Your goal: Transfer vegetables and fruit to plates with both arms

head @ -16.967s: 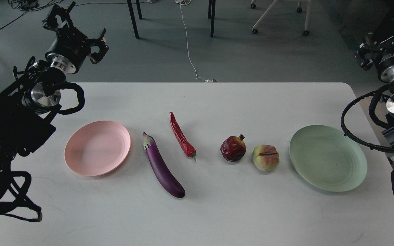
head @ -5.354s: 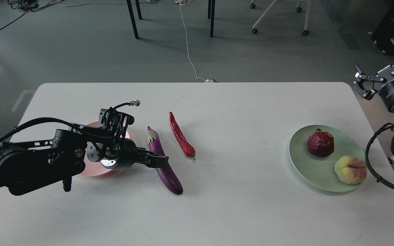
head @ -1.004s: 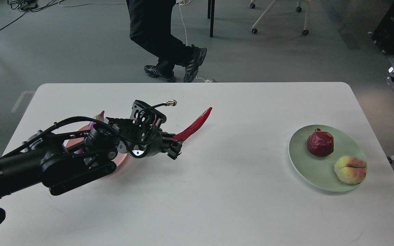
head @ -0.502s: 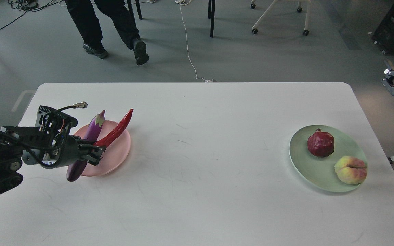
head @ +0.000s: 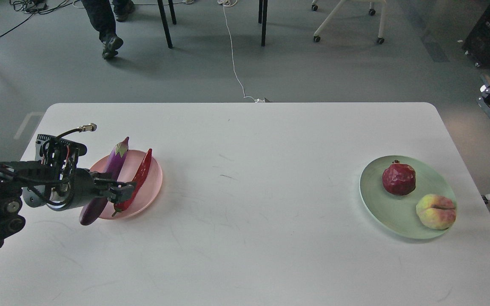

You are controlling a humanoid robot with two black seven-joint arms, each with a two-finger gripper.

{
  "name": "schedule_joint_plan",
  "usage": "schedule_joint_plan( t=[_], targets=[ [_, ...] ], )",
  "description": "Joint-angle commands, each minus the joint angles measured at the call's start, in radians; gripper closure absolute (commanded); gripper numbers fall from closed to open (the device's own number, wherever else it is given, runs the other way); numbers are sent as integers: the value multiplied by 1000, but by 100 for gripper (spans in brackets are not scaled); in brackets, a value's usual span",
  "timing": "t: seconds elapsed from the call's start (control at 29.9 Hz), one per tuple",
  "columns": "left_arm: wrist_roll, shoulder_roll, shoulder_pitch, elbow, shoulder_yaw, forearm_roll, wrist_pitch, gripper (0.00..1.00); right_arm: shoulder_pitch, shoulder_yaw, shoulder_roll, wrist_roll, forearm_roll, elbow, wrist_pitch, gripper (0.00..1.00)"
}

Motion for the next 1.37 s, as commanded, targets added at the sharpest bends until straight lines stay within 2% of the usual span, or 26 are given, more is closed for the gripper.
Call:
schedule_joint_plan(
  t=[0.0,0.07,0.23,0.37,0.44,0.5,0.57,0.64,0.67,0.8,0.94,1.04,1.34],
  targets=[
    [1,-25,-24,2,-138,-148,9,16,16,8,5,0,0,-32,0,1],
    [3,-81,-26,35,-243,-274,10,16,38,8,9,0,0,-72,0,1],
    [1,-333,-30,195,-499,-603,30,12,70,48,85,3,2,-141,0,1],
    [-4,-482,-33,304,-631,-823,79,5,69,112,122,2,3,-176,0,1],
    [-30,-543,-38,362,-676,-913,107,3,69,123,137,-1,3,-185,0,1],
    [-89,-579,-52,423,-682,-977,109,3,70,129,157,-12,5,-184,0,1],
    [-173,-596,-69,501,-682,-1036,107,3,73,131,176,-15,12,-181,0,1],
    [-226,-608,-75,567,-688,-1108,104,3,81,134,186,-20,17,-185,0,1],
    [-238,-611,-76,598,-688,-1162,104,3,88,140,186,-28,18,-188,0,1],
    [-241,-612,-75,698,-671,-1355,89,3,95,160,206,-73,20,-228,0,1],
    [-246,-623,-66,790,-671,-1408,14,3,96,175,283,-129,31,-277,0,1],
    [-246,-643,-55,810,-673,-1409,-23,3,96,206,326,-126,49,-313,0,1],
    [-251,-678,-35,805,-673,-1409,-10,2,82,215,368,-126,48,-333,0,1]
  ],
)
